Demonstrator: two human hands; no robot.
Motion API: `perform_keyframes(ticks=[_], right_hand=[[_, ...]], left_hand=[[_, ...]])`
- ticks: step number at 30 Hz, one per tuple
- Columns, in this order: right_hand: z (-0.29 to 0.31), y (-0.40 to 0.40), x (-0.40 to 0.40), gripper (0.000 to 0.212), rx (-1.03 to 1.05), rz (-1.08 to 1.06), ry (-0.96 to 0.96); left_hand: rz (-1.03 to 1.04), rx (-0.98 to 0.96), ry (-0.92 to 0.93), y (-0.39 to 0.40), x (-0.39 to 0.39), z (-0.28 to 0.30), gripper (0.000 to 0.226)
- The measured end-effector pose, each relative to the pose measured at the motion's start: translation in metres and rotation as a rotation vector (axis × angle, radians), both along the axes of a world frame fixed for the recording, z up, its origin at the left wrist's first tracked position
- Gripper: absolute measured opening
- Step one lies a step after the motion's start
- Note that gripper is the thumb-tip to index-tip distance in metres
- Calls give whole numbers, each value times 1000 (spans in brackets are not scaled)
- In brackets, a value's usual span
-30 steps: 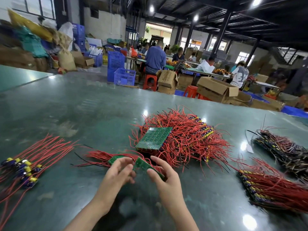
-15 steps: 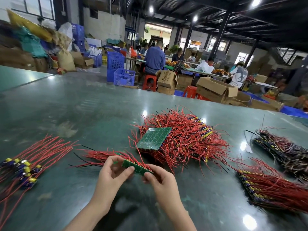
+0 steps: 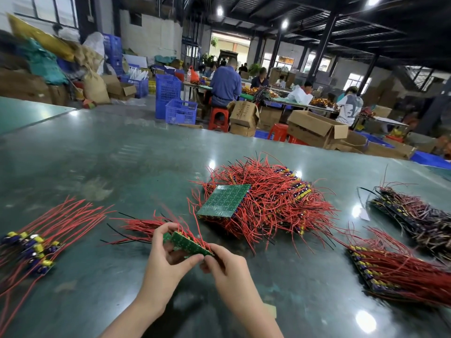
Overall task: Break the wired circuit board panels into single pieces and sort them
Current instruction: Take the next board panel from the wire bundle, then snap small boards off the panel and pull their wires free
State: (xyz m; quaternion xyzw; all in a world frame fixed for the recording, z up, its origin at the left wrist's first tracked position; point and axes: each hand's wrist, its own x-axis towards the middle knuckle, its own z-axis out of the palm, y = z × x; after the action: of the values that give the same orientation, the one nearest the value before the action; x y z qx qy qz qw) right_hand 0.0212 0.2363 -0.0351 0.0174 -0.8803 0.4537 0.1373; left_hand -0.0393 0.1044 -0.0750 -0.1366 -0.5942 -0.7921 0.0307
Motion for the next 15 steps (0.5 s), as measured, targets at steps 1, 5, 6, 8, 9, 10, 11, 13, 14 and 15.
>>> perform_keyframes(ticks=[1, 5, 6, 8, 9, 10, 11, 13, 14, 15], right_hand=[[-1, 0, 0, 23, 3, -1, -3], [-3, 1, -1, 20, 22, -30, -2], [-4, 1, -2, 20, 32, -38, 0], [-6, -1, -2, 16, 37, -58, 3], [-7, -2, -2, 14, 34, -73, 11], [-9, -4, -2, 12, 34, -88, 24], [-11, -5, -2, 10, 37, -103, 38], [-13, -7, -3, 13, 35, -131, 57], [-14, -7, -3, 14, 25, -141, 62], [-15, -8, -3, 14, 6, -151, 69]], left_hand=[[-7, -13, 13, 0, 1, 0, 71], [25, -31, 35, 0, 1, 1, 57], [41, -39, 38, 1, 1, 0, 57], [65, -52, 41, 2, 0, -2, 58], [80, -57, 42, 2, 0, -3, 59], [103, -63, 47, 3, 0, -4, 59], [133, -78, 58, 2, 1, -5, 60], [190, -129, 96, 2, 2, -7, 60], [203, -143, 110, 3, 2, -7, 59], [206, -142, 118, 3, 2, -7, 58]])
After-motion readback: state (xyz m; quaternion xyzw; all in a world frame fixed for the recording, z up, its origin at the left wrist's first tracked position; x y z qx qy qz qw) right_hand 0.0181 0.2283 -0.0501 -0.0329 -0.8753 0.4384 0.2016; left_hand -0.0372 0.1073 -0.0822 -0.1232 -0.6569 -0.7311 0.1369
